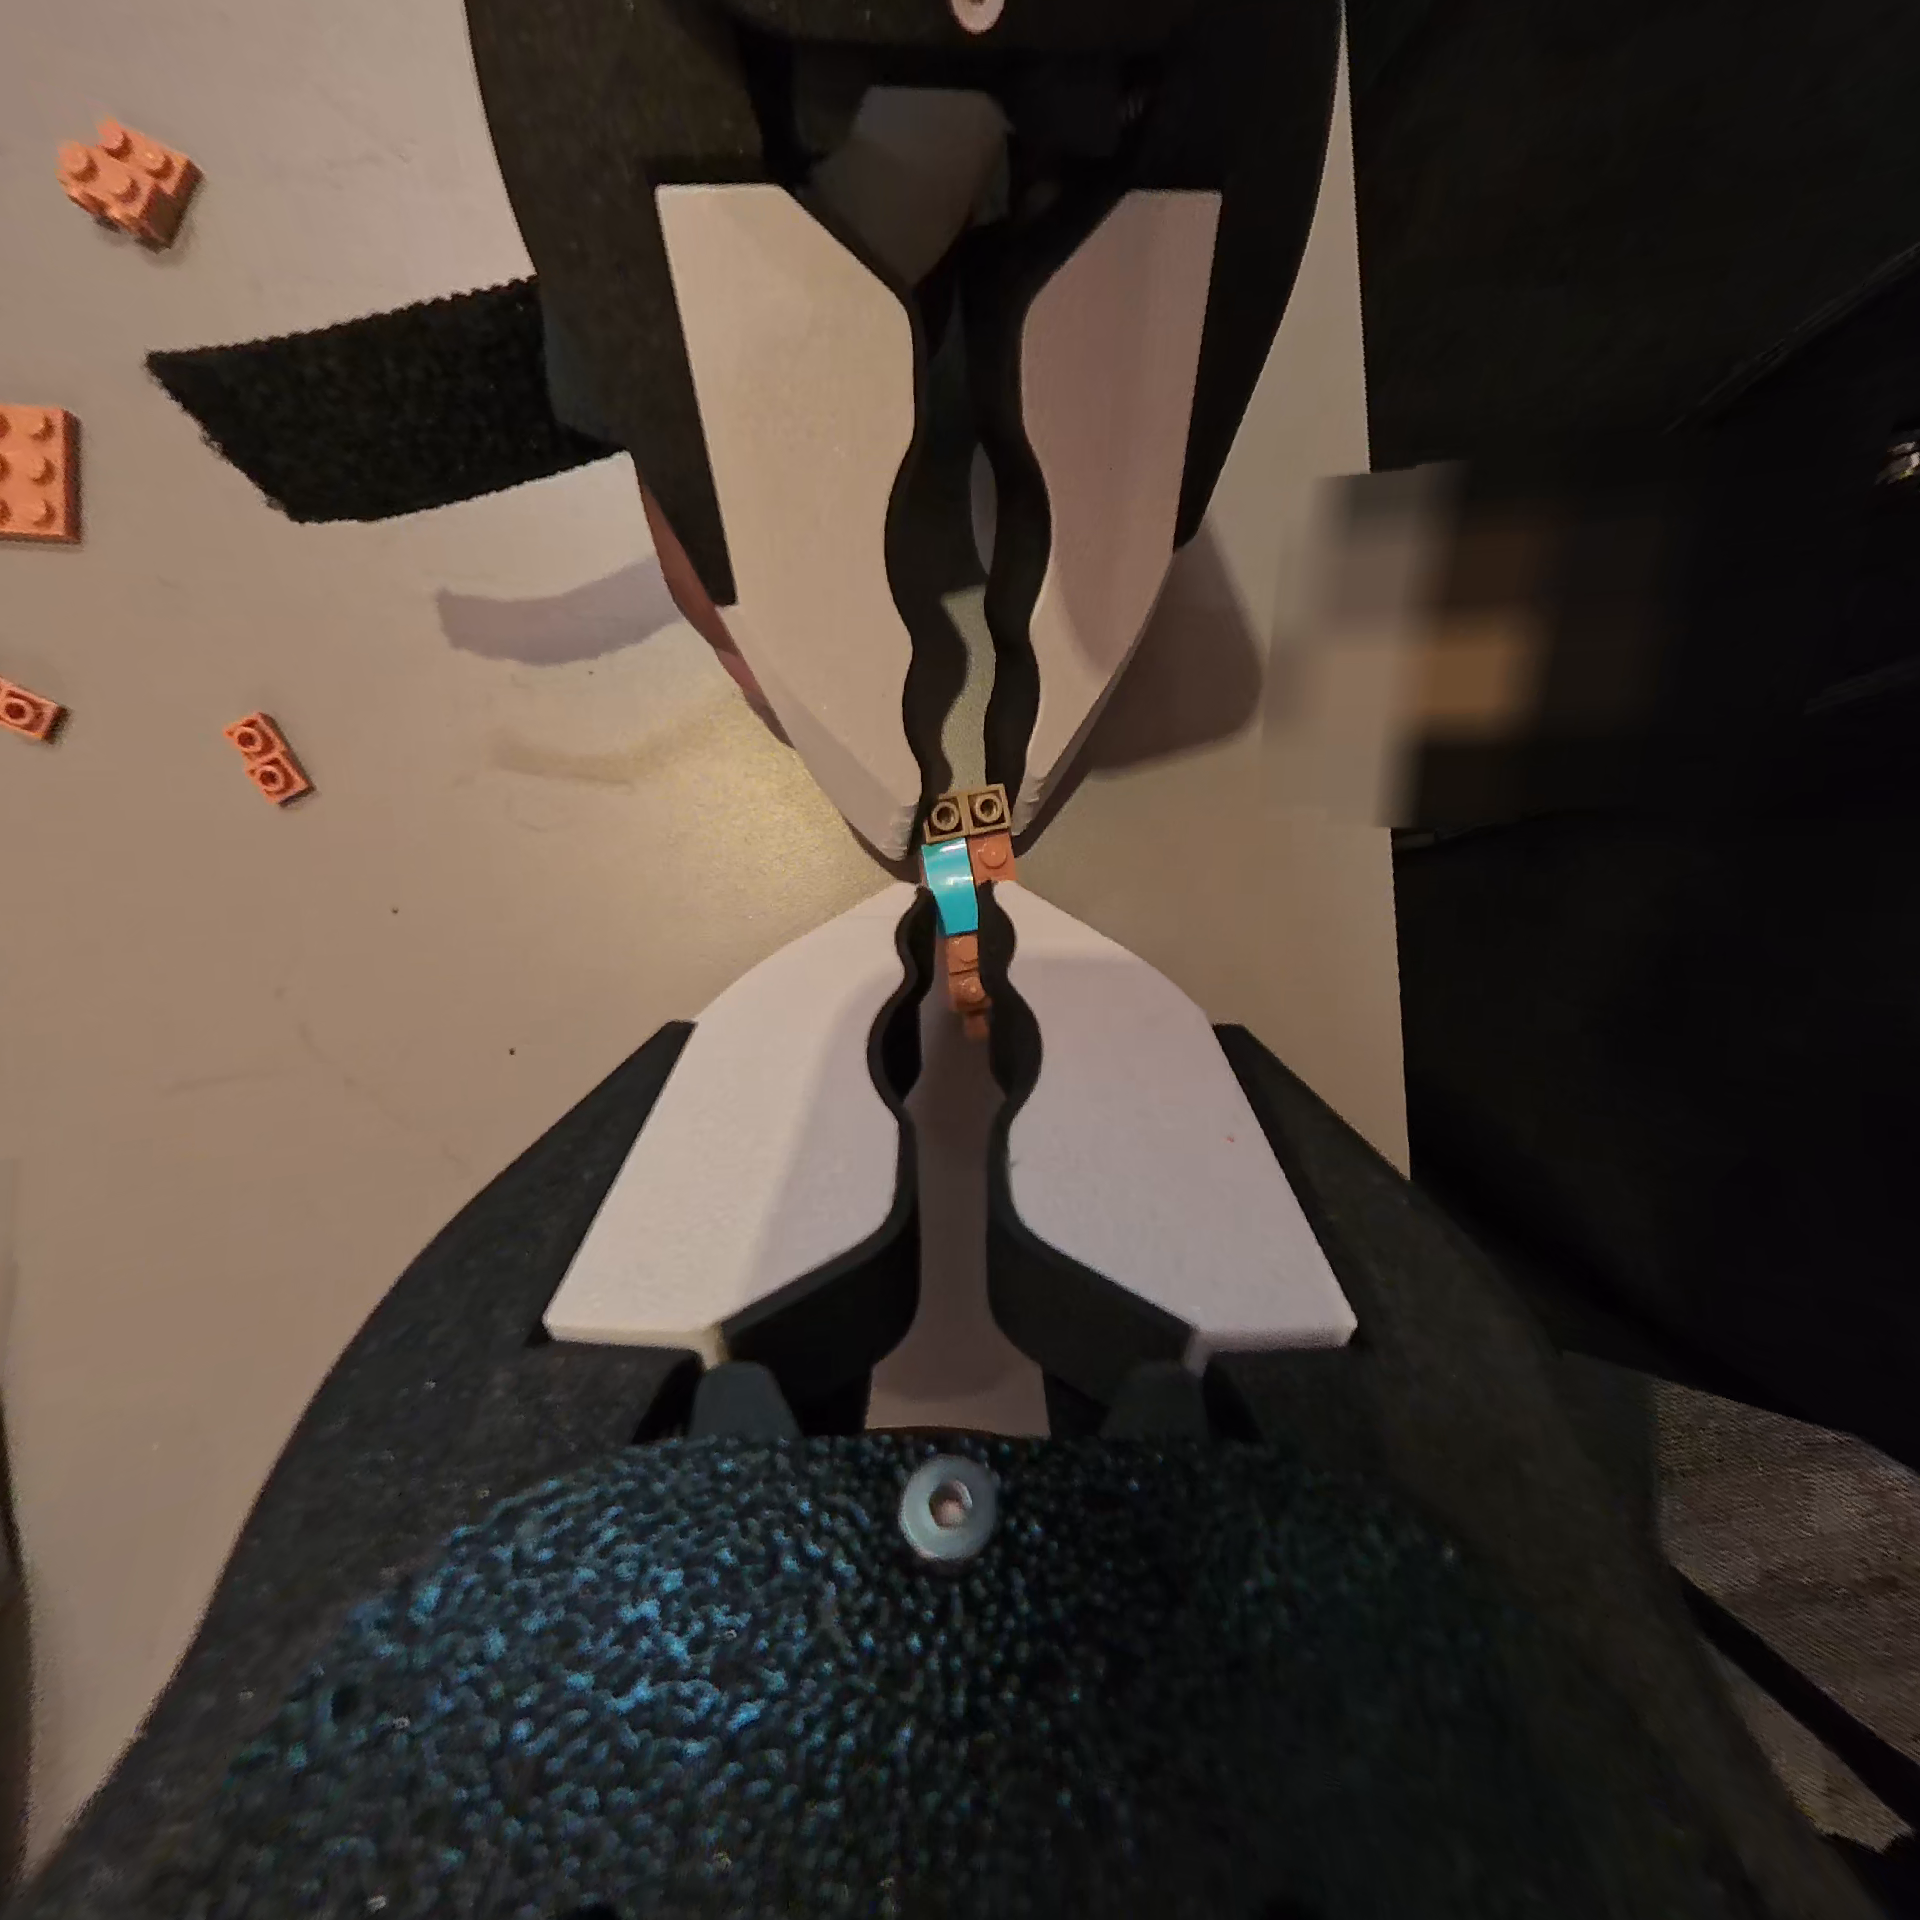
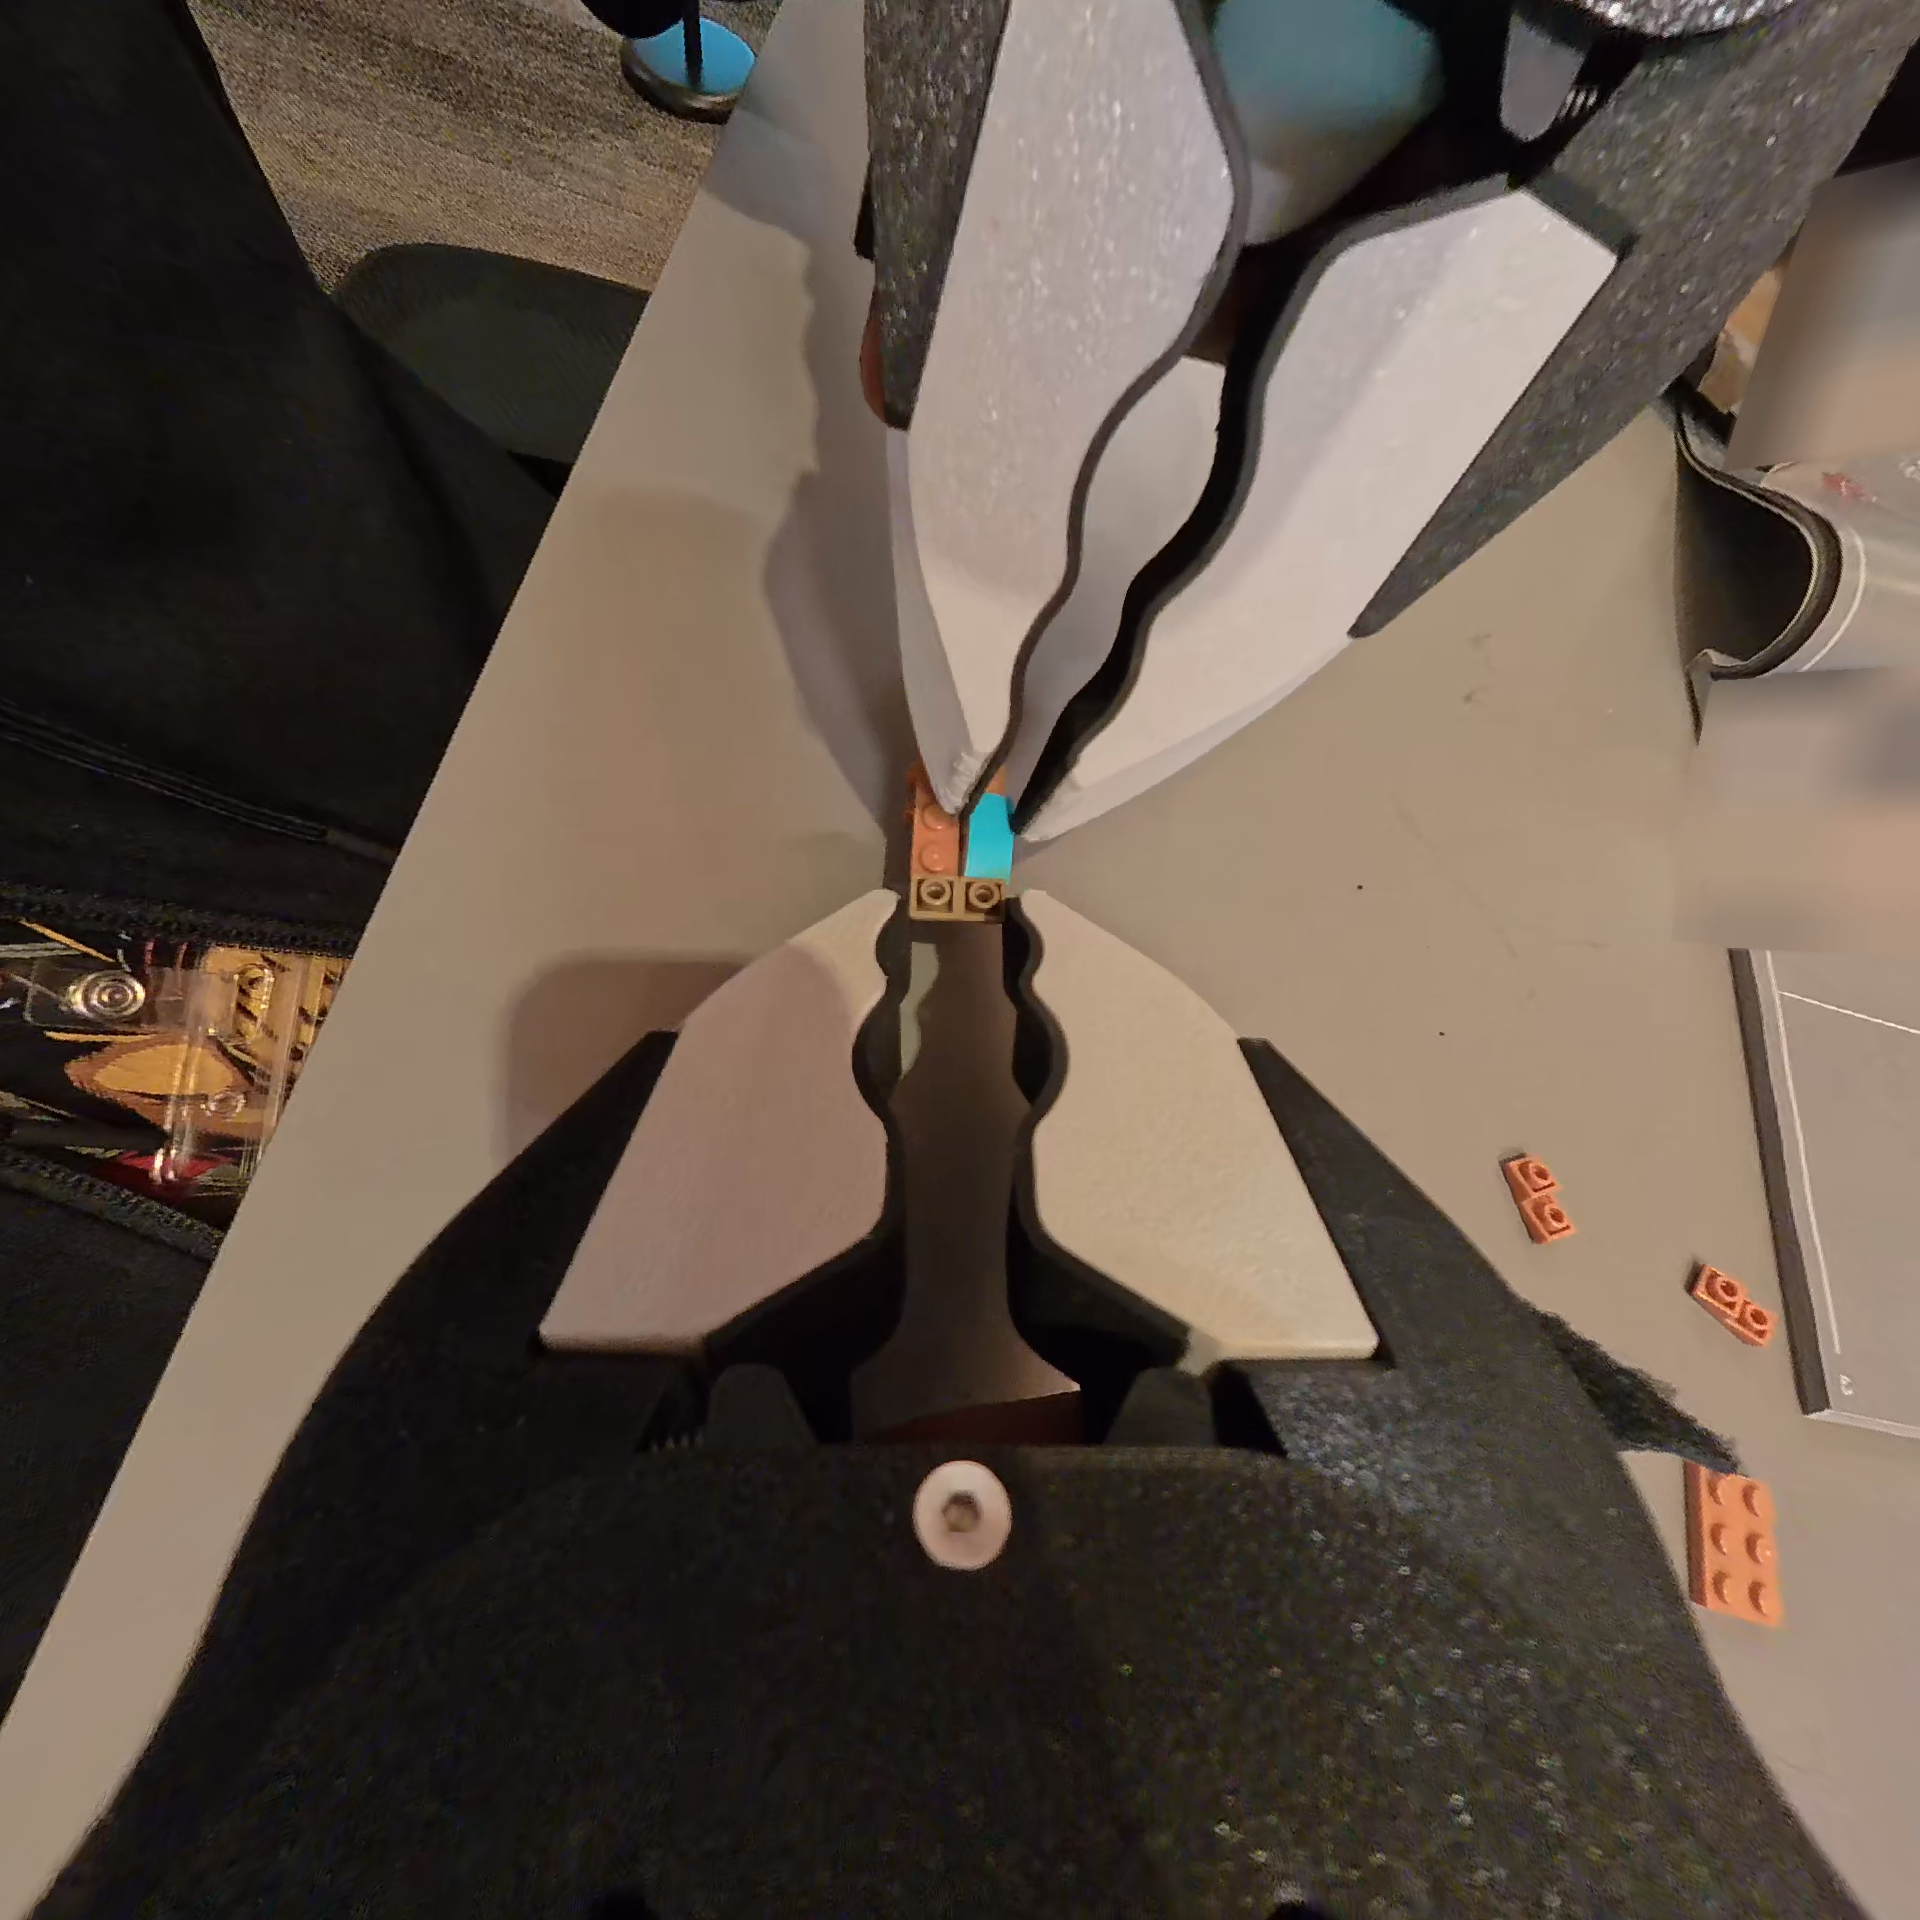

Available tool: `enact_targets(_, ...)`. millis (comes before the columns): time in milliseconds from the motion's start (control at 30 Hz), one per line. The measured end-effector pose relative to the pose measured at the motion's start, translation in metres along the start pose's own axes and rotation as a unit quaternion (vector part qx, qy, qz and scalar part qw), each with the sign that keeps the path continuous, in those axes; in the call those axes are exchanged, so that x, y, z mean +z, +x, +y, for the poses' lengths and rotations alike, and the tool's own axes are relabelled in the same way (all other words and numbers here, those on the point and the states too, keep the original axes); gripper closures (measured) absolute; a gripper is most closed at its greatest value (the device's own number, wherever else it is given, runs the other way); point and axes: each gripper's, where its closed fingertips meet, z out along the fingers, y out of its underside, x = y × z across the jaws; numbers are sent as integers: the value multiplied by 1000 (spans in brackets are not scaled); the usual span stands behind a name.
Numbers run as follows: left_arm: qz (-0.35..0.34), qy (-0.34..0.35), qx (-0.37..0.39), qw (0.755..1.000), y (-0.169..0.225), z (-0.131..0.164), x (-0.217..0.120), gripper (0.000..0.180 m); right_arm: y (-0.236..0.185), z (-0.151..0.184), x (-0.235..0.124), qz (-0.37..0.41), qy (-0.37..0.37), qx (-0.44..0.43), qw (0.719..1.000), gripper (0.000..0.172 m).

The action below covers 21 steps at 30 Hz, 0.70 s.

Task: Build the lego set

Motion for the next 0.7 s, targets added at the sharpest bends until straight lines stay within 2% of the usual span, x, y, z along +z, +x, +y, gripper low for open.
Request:
enact_targets(133, -1, -11, 10, 1000, 2, 2, 1, 168, -1, -1, 0, 0, 2, -6, 1000, 155)
enact_targets(700, -6, 2, 8, 1000, 3, 0, -3, 169, -1, -5, -2, 4, 16, -7, 1000, 155)
